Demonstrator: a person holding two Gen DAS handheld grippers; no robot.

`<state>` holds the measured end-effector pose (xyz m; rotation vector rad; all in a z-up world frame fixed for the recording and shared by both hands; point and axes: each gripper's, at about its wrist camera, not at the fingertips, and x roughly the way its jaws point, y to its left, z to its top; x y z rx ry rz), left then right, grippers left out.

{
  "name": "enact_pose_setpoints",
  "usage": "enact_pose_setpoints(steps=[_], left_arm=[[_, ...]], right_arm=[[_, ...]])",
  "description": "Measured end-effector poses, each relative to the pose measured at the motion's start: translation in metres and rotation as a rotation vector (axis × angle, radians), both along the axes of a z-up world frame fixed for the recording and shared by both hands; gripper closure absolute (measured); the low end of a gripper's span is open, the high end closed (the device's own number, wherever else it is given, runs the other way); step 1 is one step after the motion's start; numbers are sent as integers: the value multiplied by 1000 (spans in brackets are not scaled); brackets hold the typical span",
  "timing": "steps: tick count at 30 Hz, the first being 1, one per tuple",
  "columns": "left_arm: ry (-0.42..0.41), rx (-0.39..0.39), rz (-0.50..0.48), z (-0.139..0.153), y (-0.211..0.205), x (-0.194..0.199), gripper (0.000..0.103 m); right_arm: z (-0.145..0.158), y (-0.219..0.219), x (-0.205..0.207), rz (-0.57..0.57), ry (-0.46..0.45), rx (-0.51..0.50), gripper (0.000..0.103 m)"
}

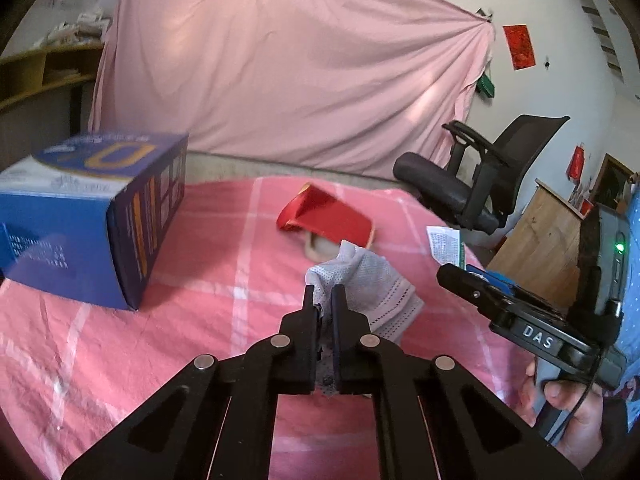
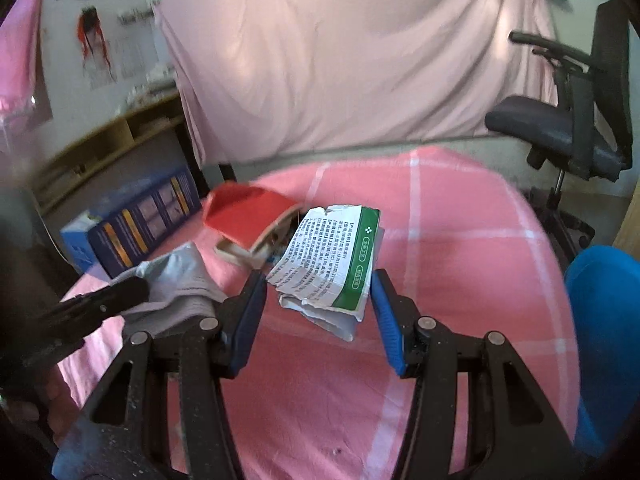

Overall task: Collect trash
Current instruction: 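Grasp the grey mask with the left tool while the right tool grasps the white-green paper packet, then carry the mask and paper packet over the blue basin and open both tools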

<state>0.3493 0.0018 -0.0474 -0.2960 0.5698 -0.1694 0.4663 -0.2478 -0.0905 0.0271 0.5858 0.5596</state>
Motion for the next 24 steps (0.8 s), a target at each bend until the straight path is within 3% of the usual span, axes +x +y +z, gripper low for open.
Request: enact_pose_setpoints(steps=[7, 14, 24], left_arm=[[-91, 28, -1, 29, -23, -9, 100], [-191, 74, -23, 65, -54, -7, 100], [-287, 139, -105, 98, -109, 11, 99]], right_arm=[[26, -13, -34, -31, -209, 1, 26], [55, -46, -56, -104, -372, 63, 26], [79, -103, -65, -255, -453, 127, 26]])
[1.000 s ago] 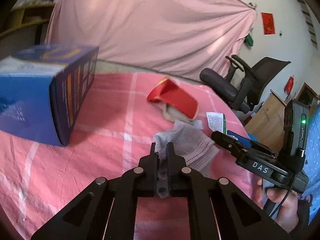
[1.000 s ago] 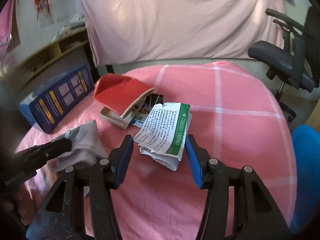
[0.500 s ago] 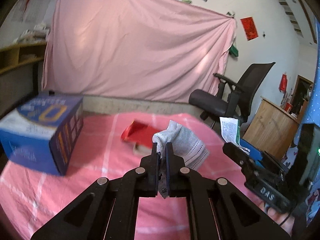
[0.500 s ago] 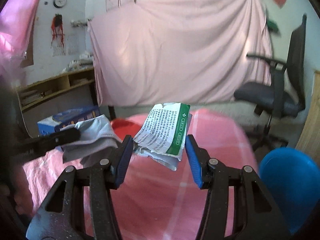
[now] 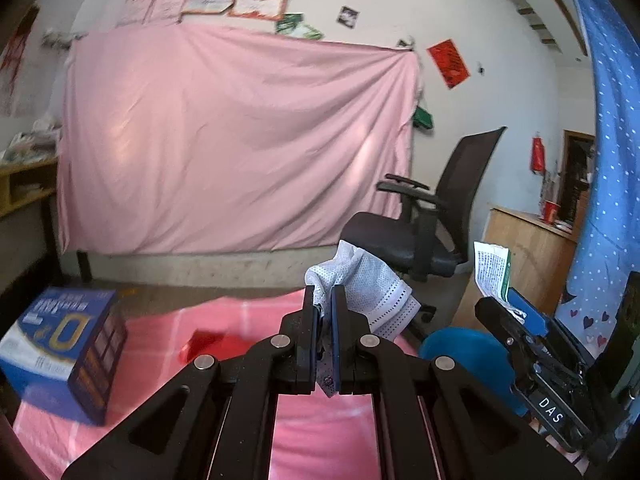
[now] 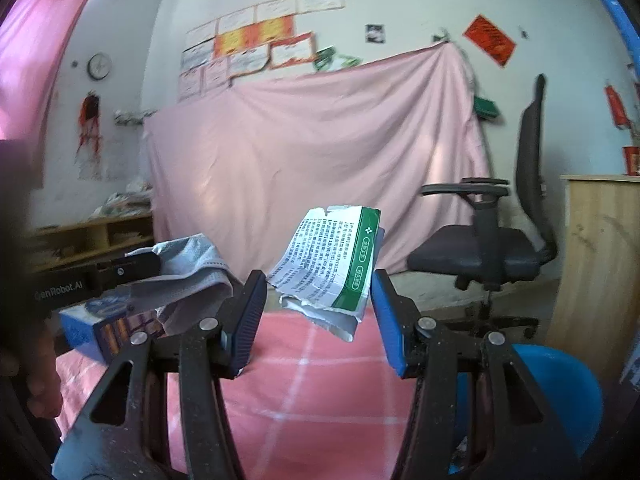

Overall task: Collect trash
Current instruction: 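Carry the mask and paper packet over the blue basin and open both tools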

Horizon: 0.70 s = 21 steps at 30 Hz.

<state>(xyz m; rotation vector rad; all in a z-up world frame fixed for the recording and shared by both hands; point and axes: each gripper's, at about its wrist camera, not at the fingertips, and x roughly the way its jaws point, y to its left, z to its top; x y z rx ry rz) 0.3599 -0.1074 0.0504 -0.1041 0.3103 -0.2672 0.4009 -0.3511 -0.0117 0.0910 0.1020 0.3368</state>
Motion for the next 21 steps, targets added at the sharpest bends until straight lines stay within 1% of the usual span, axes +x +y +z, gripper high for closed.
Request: enact_pose_setpoints(steps=[3, 7, 15, 21], left_arm=[[-11, 12, -38, 5, -20, 6, 99], [-5, 19, -93, 8, -49, 17, 99], [41, 33, -178, 4, -104, 38, 99], [81, 49, -231, -8, -139, 50, 99]], right_arm=[[2, -17, -1, -46, -2, 20, 26], [3, -44, 0, -128, 19, 42, 26], [-7, -89, 3, -242, 83, 66, 26], [-16, -123, 7, -303, 150, 121, 26]])
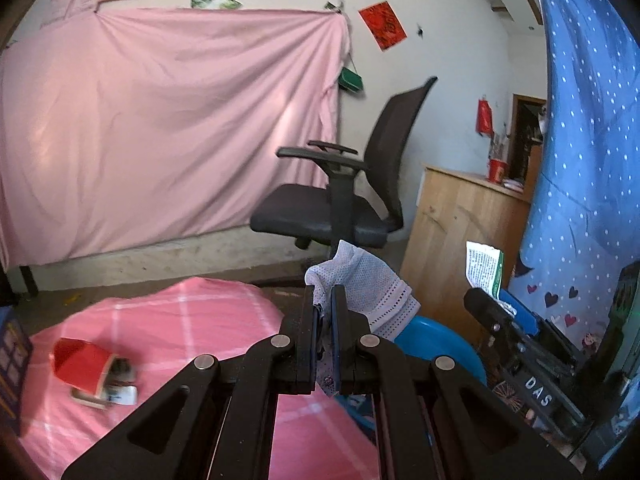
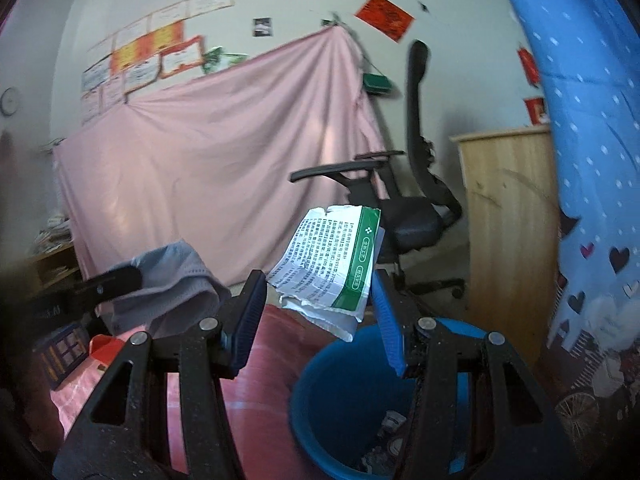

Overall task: Collect trash
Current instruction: 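Carry the mask and paper packet over the blue basin and open both tools, then move both tools back over the table toward the red case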

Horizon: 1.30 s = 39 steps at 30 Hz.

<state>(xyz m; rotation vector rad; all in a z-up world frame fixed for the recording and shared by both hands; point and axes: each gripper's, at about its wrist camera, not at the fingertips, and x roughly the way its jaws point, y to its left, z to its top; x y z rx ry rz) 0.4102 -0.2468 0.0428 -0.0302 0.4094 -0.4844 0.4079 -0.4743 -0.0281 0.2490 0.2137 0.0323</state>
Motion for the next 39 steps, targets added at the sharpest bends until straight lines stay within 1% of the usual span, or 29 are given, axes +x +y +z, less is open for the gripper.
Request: enact_pose_setpoints(steps=[8, 15, 20, 24, 27, 30, 32, 34, 39], left_arm=[[76, 10, -48, -21, -43, 23, 99], [149, 15, -83, -42, -63, 38, 99], [190, 27, -97, -54, -73, 46, 99], [240, 29, -103, -63, -79, 54, 99], [268, 52, -88, -71, -80, 58, 95], [292, 70, -82, -77, -79, 60, 87], [297, 73, -79, -80, -78, 59, 78], [297, 66, -75, -81, -75, 58, 76], [295, 70, -67, -80, -70, 58, 76]], right_arm=[[-18, -35, 11, -58, 116, 60, 26], [-36, -55, 23, -78, 213, 107, 26], [-45, -65, 30, -80, 254, 136, 25], [-52, -70, 35, -77, 285, 157, 25], [-54, -71, 39, -73, 301, 160, 25], [-55, -70, 40, -68, 307, 158, 24], [-55, -69, 41, -66, 310, 155, 24], [-55, -68, 41, -64, 312, 152, 24], [-54, -68, 43, -64, 310, 138, 24]])
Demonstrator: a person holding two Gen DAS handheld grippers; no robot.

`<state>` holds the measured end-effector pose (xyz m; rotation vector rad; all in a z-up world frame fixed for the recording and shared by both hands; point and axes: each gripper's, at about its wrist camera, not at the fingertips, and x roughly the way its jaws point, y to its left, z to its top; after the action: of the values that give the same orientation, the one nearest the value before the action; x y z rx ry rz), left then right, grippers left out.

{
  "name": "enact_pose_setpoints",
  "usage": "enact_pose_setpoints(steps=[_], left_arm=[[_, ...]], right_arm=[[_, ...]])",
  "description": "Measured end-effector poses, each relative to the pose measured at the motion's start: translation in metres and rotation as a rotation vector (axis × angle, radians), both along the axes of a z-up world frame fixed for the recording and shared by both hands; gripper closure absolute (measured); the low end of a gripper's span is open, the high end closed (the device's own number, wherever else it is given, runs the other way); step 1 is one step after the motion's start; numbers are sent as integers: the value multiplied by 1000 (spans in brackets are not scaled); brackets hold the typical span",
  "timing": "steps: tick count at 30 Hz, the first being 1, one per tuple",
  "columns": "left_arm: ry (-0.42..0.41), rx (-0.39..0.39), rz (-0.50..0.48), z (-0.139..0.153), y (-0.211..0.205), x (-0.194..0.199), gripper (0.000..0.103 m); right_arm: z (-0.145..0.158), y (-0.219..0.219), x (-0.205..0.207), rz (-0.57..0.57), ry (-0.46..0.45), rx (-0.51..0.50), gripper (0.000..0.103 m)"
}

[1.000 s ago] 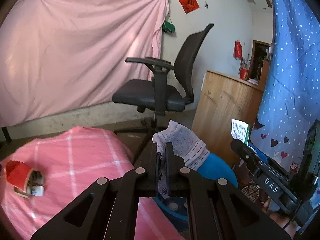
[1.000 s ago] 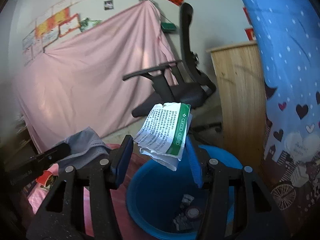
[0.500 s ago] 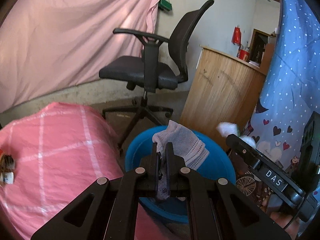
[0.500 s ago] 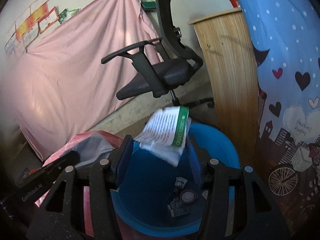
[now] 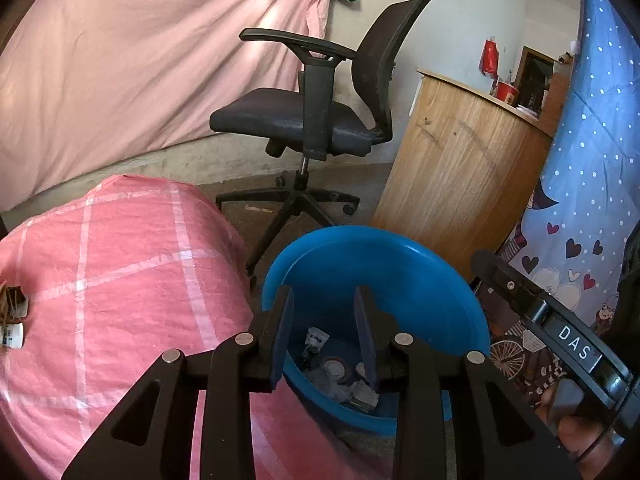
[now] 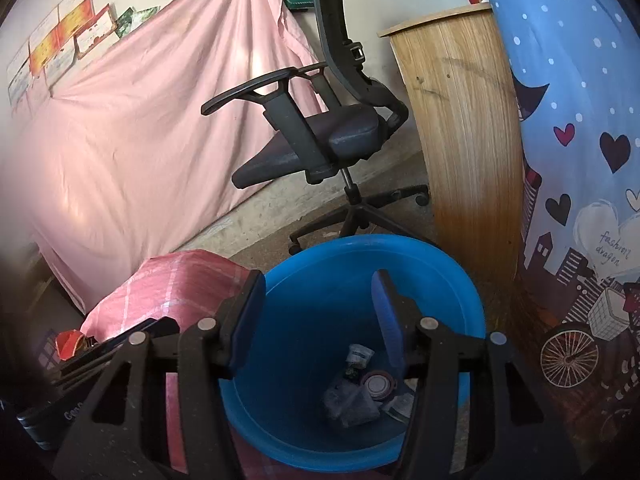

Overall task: Collect trash
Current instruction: 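Move both tools back over the table toward the red case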

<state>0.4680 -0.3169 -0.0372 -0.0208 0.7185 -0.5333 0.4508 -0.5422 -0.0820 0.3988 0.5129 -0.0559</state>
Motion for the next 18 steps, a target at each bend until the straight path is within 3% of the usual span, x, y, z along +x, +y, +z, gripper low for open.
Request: enact_pose_setpoints(steps=[18], left_arm=[[-57, -8, 66, 25, 36, -6, 76]], right_arm=[[19, 23, 3, 27, -50, -38, 22]])
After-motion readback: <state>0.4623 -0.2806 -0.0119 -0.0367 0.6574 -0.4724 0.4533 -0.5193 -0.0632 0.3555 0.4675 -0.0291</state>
